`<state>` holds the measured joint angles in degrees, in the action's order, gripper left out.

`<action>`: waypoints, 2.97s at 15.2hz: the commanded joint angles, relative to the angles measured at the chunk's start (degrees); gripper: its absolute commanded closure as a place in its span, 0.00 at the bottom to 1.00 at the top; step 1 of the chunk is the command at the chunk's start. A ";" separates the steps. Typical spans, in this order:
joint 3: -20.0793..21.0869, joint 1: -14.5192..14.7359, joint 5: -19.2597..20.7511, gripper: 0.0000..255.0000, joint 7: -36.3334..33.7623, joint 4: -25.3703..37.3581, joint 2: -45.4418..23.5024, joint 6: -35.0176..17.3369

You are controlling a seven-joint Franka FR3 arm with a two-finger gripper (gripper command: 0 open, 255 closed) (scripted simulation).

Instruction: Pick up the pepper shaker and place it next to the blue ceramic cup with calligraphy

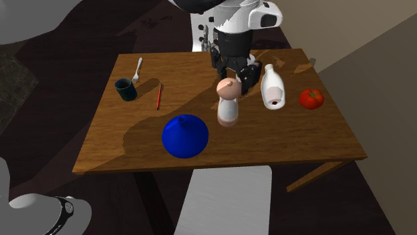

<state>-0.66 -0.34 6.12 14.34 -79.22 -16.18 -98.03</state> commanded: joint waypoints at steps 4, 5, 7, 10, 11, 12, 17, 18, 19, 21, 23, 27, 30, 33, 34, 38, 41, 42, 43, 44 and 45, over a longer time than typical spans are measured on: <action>0.03 0.10 -0.05 1.00 0.33 5.42 -1.08 4.33; 0.03 0.11 -0.05 1.00 0.42 6.57 -1.33 5.23; 0.02 0.14 -0.07 1.00 0.59 9.00 -1.92 7.06; 0.01 0.17 -0.08 1.00 0.87 13.01 -3.02 9.96; 0.00 0.18 -0.08 1.00 0.97 14.47 -3.46 10.97; -0.01 0.20 -0.08 1.00 1.07 15.99 -3.94 12.01; -0.06 0.27 -0.06 1.00 1.65 25.08 -7.17 17.83; -0.07 0.28 -0.06 1.00 1.72 26.31 -7.66 18.58; 0.25 1.18 0.12 1.00 0.45 23.44 -6.01 17.48; 0.94 2.94 0.44 1.00 -2.10 18.72 -3.32 15.73; 1.70 4.63 0.73 1.00 -4.65 14.98 -1.21 14.38; 3.40 7.90 1.23 1.00 -9.80 9.49 1.75 12.44; 4.79 10.28 1.55 1.00 -13.68 6.70 3.09 11.45; 6.21 12.67 1.85 1.00 -17.57 4.84 3.78 10.76; 6.69 13.46 1.95 1.00 -18.87 4.42 3.87 10.58; 8.65 16.64 2.41 1.00 -24.06 3.62 3.57 10.15; 10.09 19.10 2.84 1.00 -27.92 3.96 2.66 10.10; 10.55 19.95 3.00 1.00 -29.20 4.26 2.23 10.13; 10.99 20.80 3.17 1.00 -30.48 4.64 1.73 10.20; 11.43 21.68 3.36 1.00 -31.74 5.12 1.17 10.29; 11.86 22.56 3.56 1.00 -33.00 5.70 0.54 10.42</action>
<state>10.74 21.38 9.57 -17.28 -73.31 -15.64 -87.56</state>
